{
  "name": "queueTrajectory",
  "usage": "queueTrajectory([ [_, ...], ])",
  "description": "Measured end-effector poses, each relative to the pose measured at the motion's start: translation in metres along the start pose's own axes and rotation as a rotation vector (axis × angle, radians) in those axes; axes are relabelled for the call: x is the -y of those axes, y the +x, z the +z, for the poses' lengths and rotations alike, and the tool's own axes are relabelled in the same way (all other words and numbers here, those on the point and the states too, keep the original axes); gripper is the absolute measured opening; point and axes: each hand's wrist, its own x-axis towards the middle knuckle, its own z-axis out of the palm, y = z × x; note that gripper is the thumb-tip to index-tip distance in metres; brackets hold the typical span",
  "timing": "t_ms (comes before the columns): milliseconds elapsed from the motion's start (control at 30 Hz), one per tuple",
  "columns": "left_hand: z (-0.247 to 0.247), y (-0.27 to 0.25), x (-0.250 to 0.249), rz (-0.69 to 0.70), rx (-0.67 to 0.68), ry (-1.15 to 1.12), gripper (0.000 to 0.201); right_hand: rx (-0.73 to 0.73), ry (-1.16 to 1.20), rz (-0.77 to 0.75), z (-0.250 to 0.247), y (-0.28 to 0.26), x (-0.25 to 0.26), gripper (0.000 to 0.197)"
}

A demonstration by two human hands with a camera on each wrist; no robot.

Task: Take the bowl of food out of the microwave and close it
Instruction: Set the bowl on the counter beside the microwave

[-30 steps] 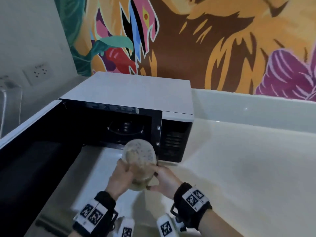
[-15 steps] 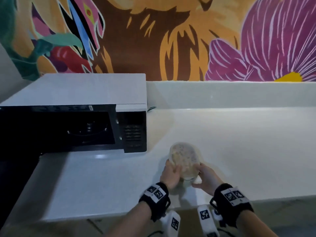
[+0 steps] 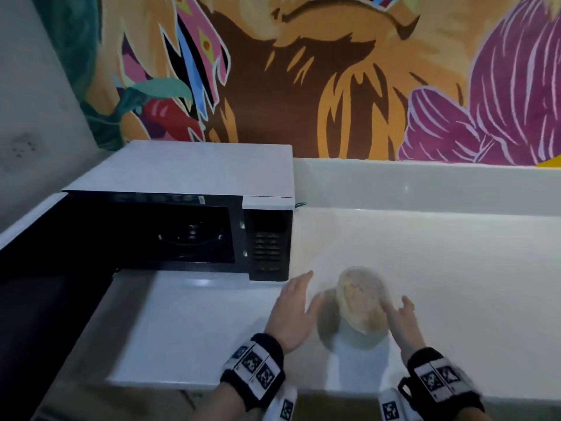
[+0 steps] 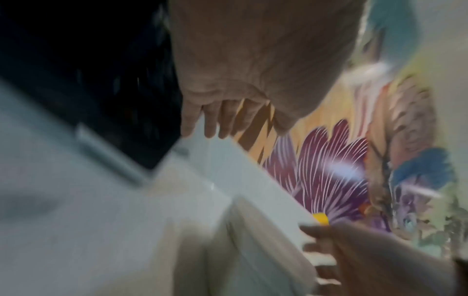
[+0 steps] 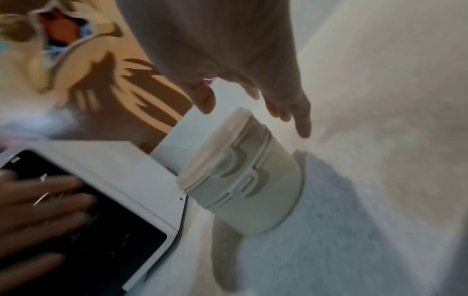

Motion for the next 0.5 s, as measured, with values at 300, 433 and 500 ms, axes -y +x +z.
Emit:
queueTrajectory([
  [300,-0.245,-0.137,0.083,-0.31,-0.937,0.728,0.034,0.108,-0.397,-0.728,0.051,-0.059,0.073,0.046],
  [433,-0.281,-0.174,0.134,-0.843,-0.966,0.671,0.05,0.263,-0.241,-0.822,0.092,-0.086,0.098,0.042],
  [500,-0.28,-0.181,0.134,-0.958,-0.899,0.6,0.053,0.288,-0.192,-0.872,0.109,-0.092,0.103,0.041],
])
